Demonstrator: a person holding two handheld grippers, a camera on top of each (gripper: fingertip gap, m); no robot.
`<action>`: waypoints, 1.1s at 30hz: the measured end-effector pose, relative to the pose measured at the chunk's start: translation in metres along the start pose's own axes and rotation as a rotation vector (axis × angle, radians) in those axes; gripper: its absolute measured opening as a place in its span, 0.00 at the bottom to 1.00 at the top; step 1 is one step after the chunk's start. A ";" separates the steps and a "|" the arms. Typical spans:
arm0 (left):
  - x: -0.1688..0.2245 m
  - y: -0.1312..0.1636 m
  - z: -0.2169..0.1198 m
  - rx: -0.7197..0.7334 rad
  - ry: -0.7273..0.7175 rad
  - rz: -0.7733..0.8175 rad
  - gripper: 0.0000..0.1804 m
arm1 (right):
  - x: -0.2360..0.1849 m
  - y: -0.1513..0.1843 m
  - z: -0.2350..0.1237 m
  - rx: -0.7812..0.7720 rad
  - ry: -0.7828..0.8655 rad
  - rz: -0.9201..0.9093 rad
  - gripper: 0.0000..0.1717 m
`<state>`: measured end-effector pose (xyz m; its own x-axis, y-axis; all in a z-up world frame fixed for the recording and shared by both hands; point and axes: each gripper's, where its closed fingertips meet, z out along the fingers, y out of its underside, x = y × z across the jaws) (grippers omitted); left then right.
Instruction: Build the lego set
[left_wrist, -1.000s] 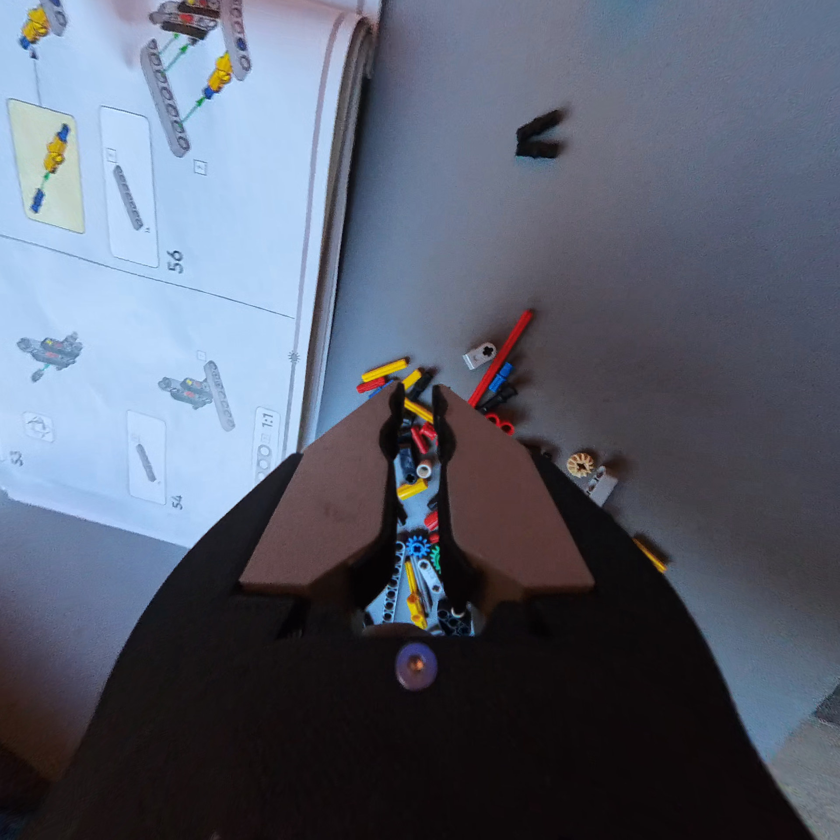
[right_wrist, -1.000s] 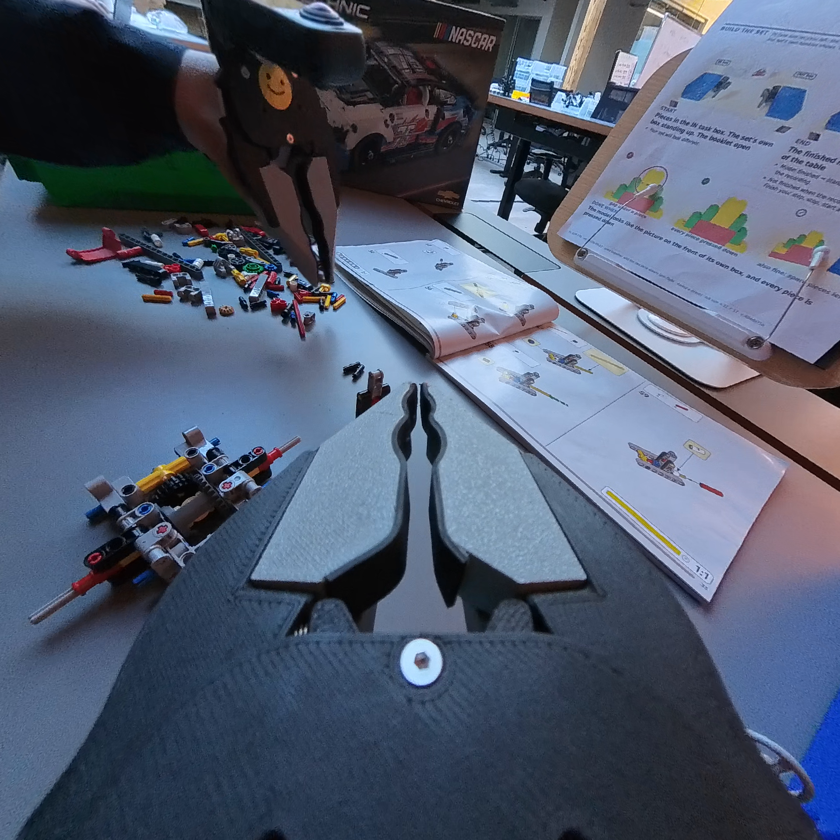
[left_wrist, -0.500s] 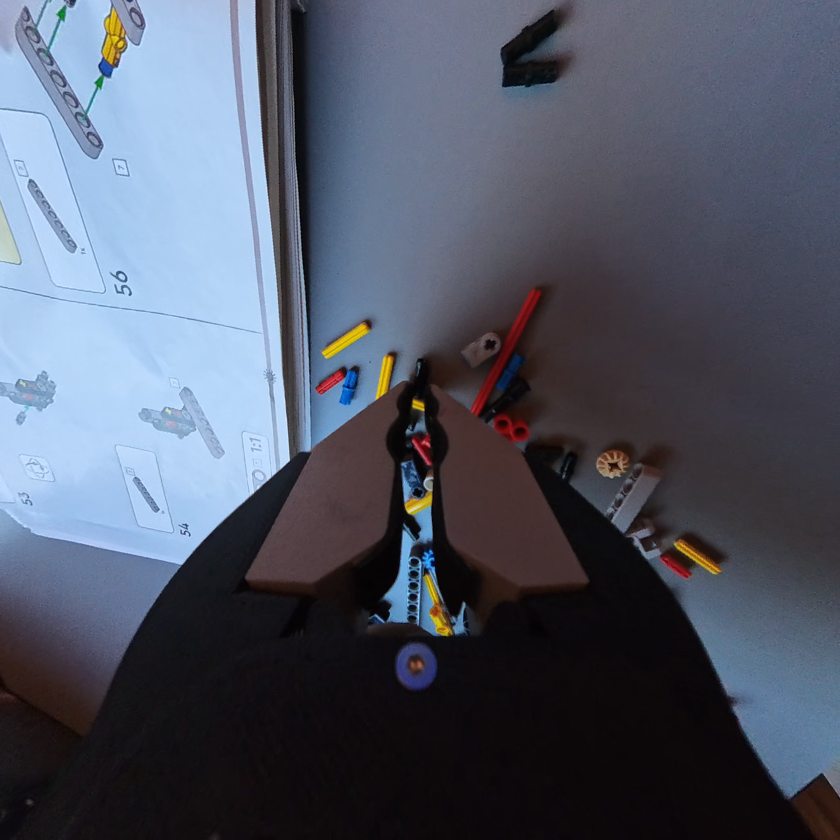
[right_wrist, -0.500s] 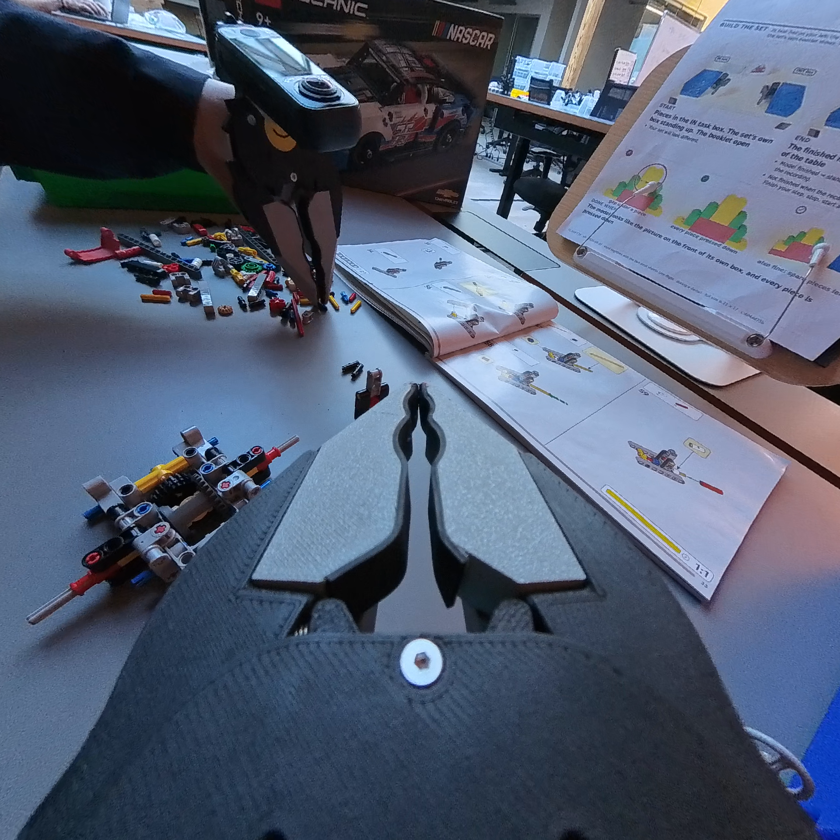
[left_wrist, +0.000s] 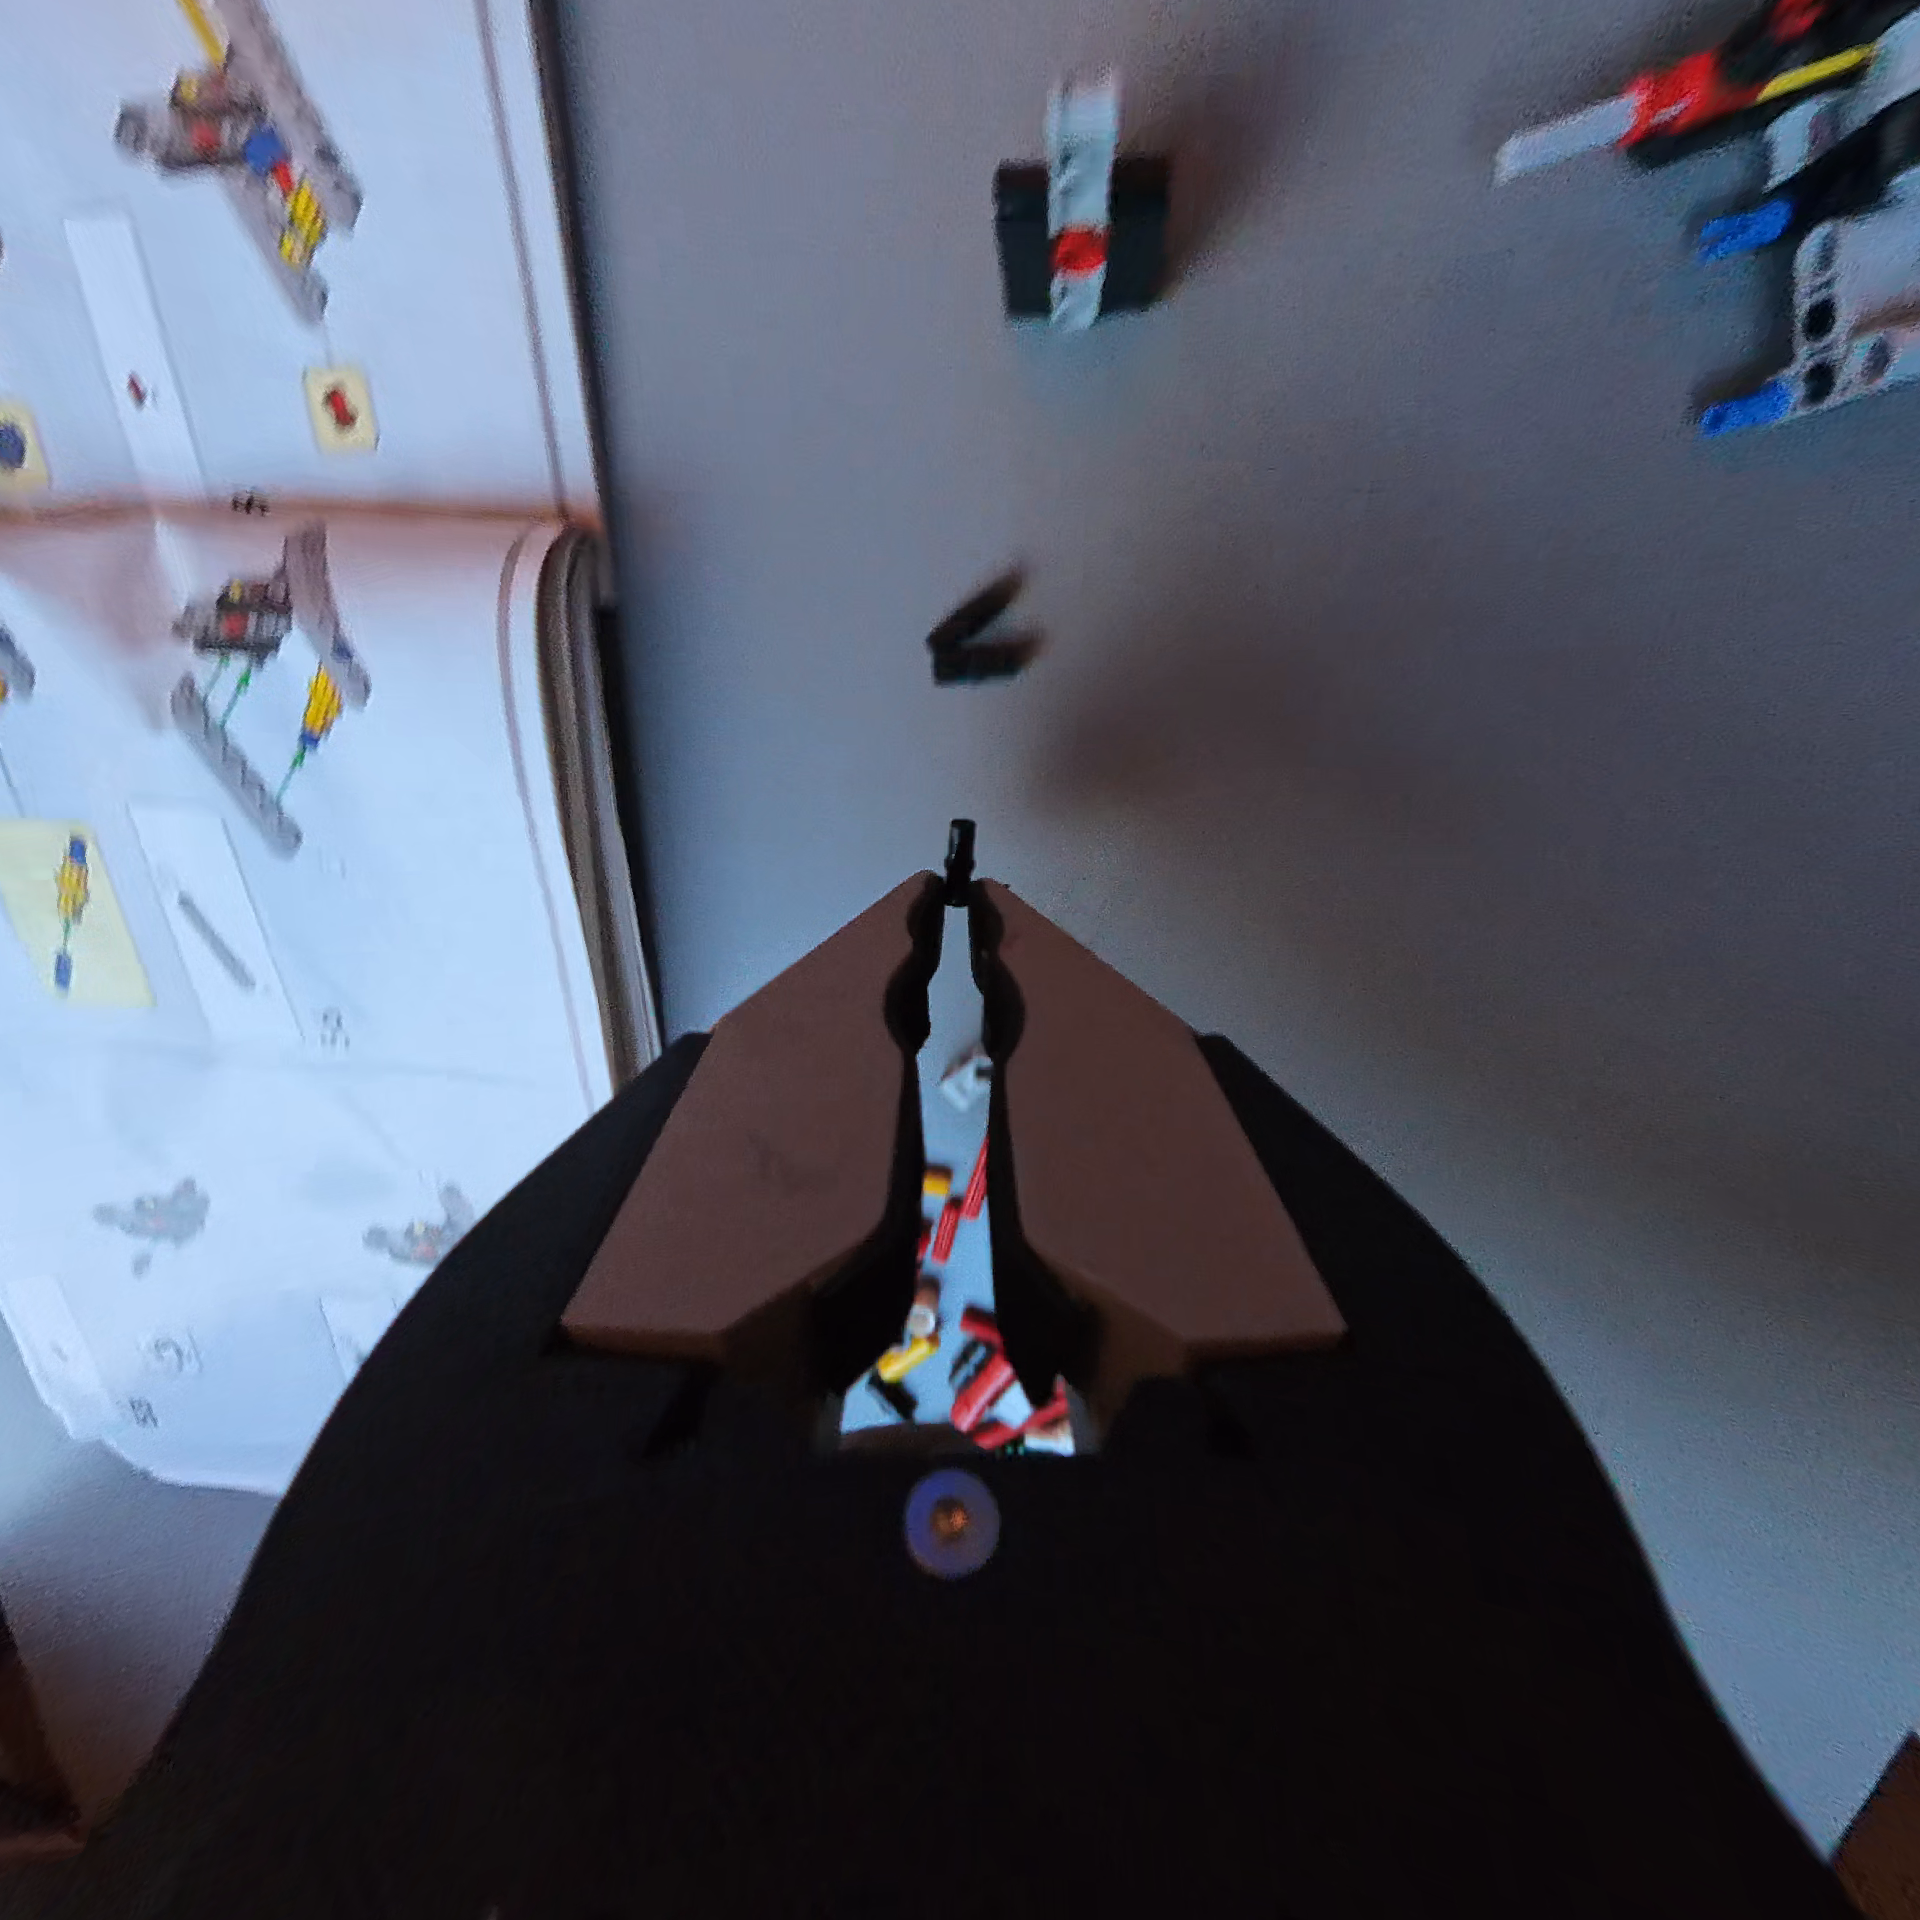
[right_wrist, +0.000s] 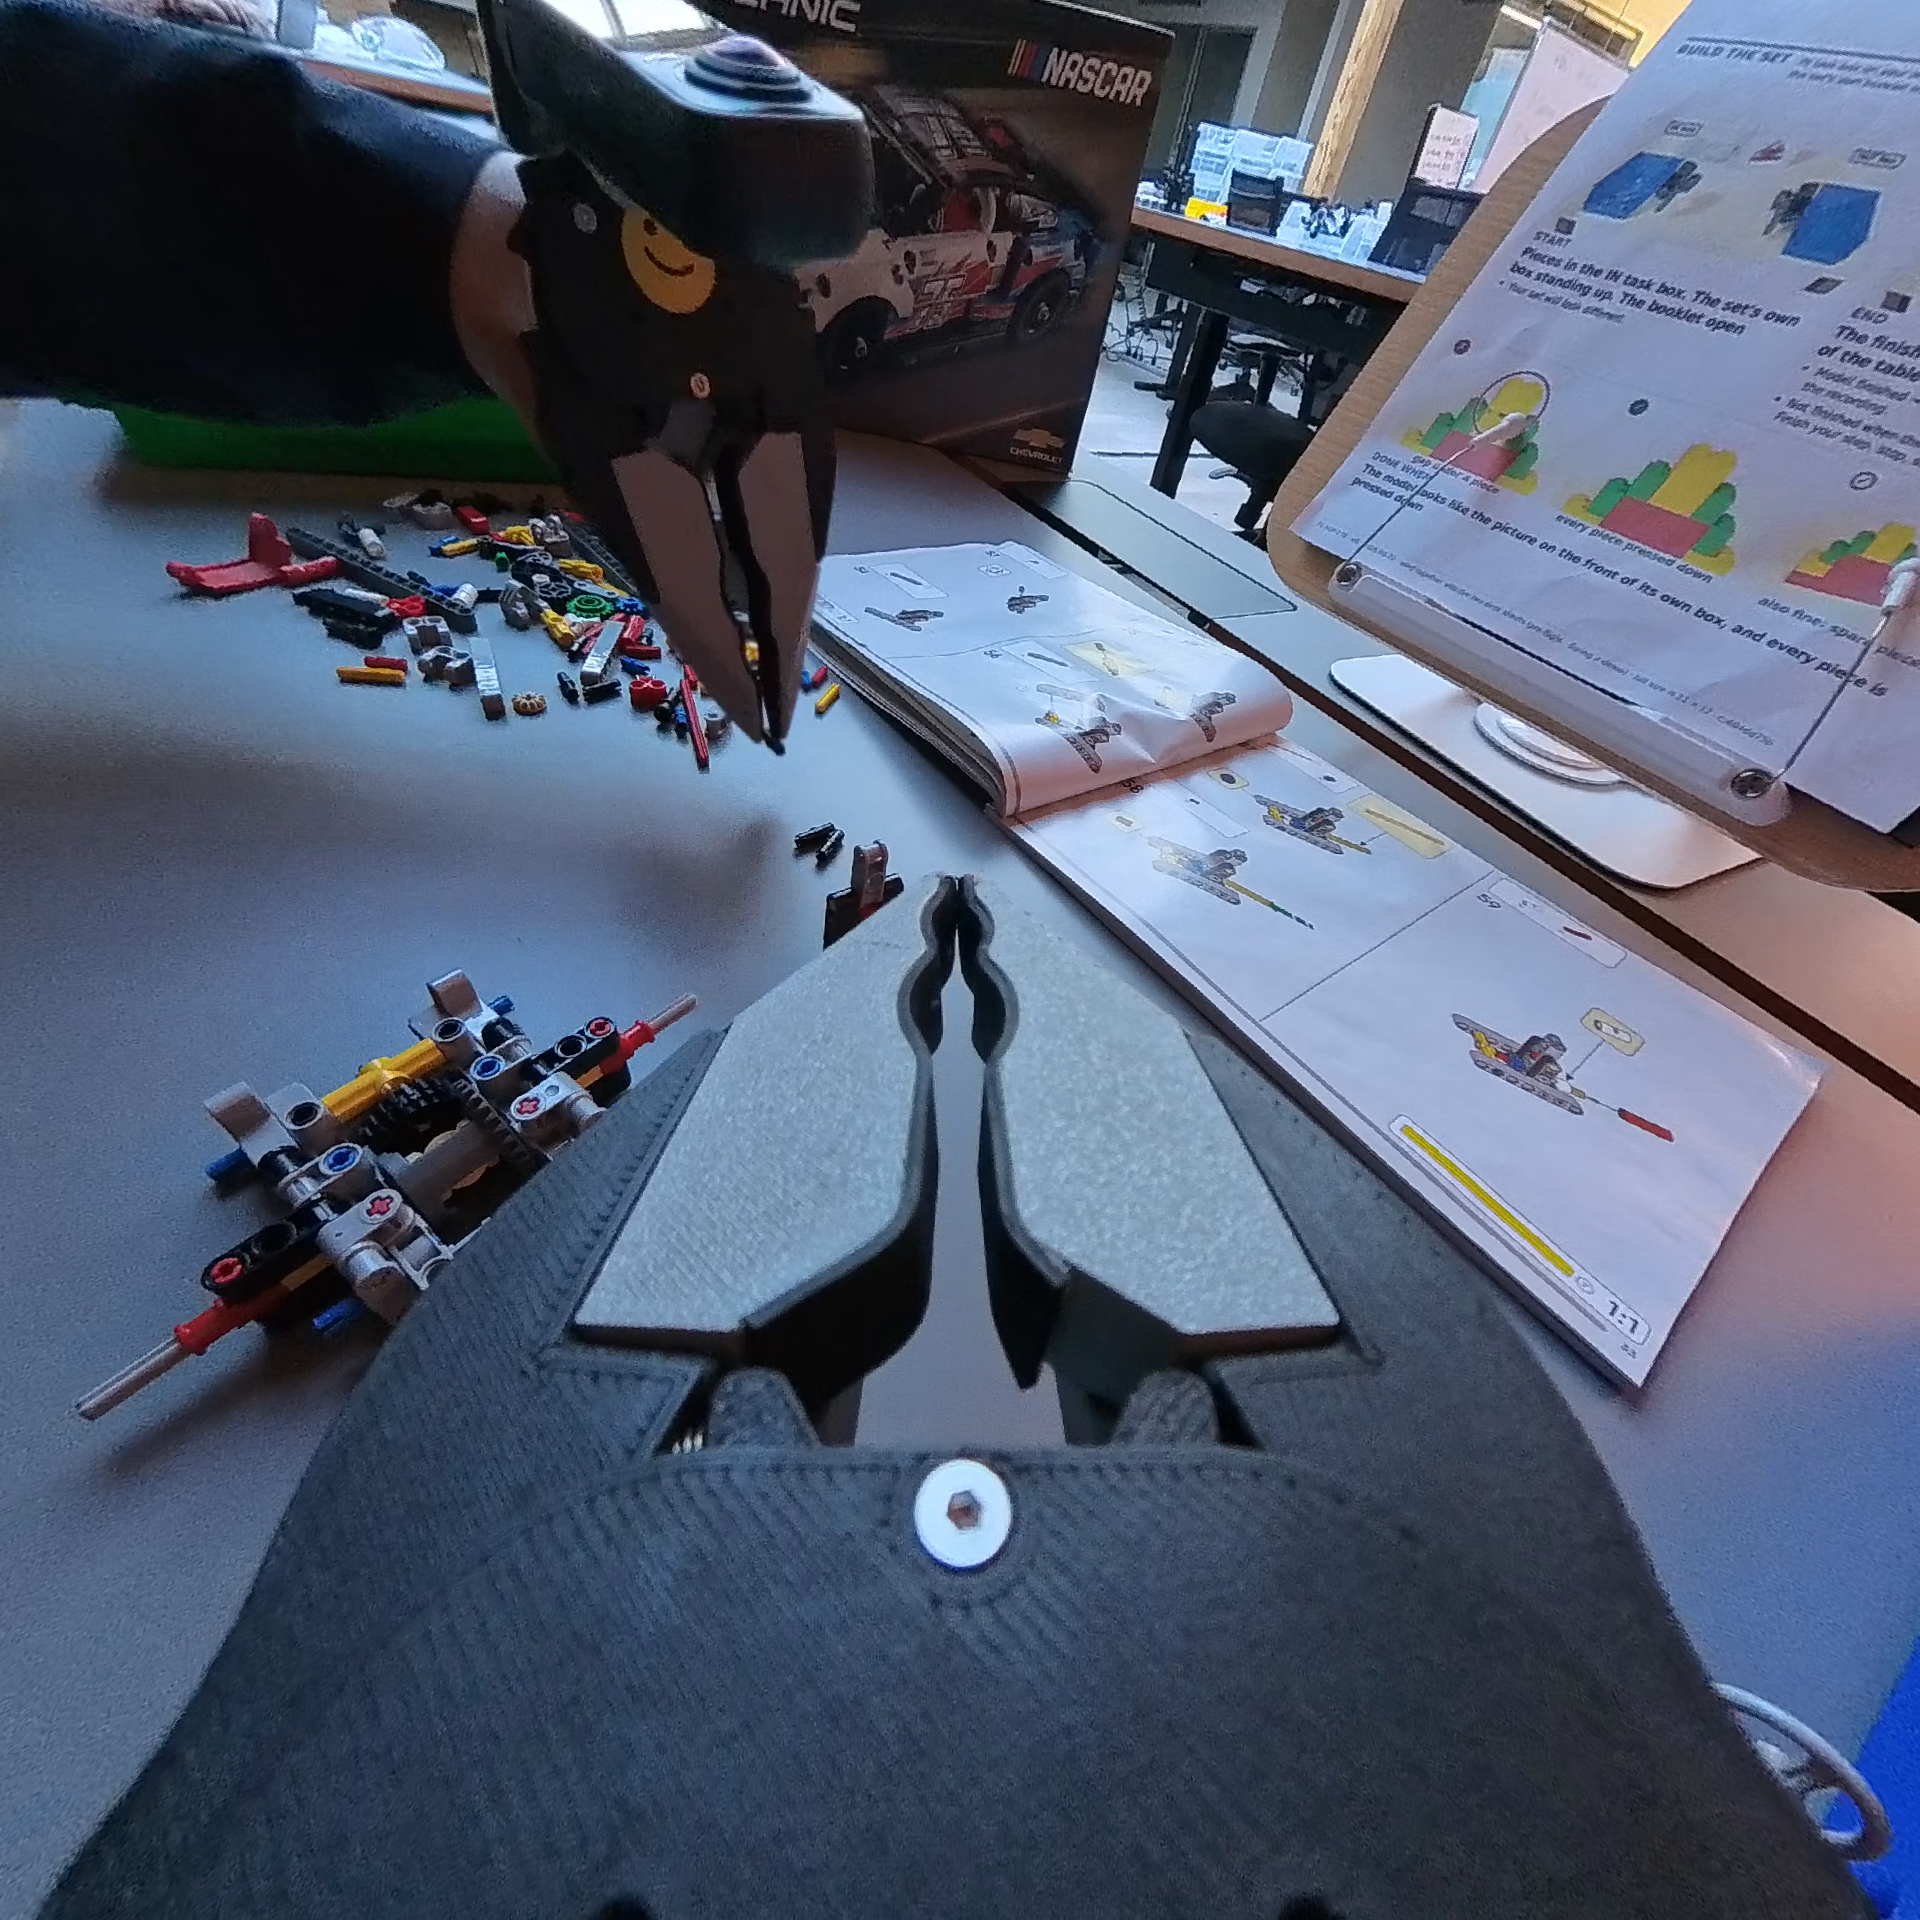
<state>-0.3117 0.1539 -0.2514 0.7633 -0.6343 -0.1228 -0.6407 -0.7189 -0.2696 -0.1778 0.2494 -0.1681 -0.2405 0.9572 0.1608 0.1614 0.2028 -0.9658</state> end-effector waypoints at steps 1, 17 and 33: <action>0.003 -0.006 0.003 0.002 0.010 0.014 0.01 | 0.000 0.000 0.000 -0.001 0.001 -0.001 0.00; 0.012 0.031 -0.021 0.004 -0.011 -0.075 0.04 | 0.001 0.000 -0.002 0.007 -0.002 0.006 0.00; 0.005 0.127 -0.067 -0.026 -0.187 -0.335 0.03 | 0.003 0.001 -0.001 0.005 0.015 0.000 0.00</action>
<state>-0.3952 0.0402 -0.2220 0.9310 -0.3020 -0.2052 -0.3535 -0.8859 -0.3004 -0.1771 0.2526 -0.1684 -0.2266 0.9602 0.1636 0.1566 0.2017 -0.9668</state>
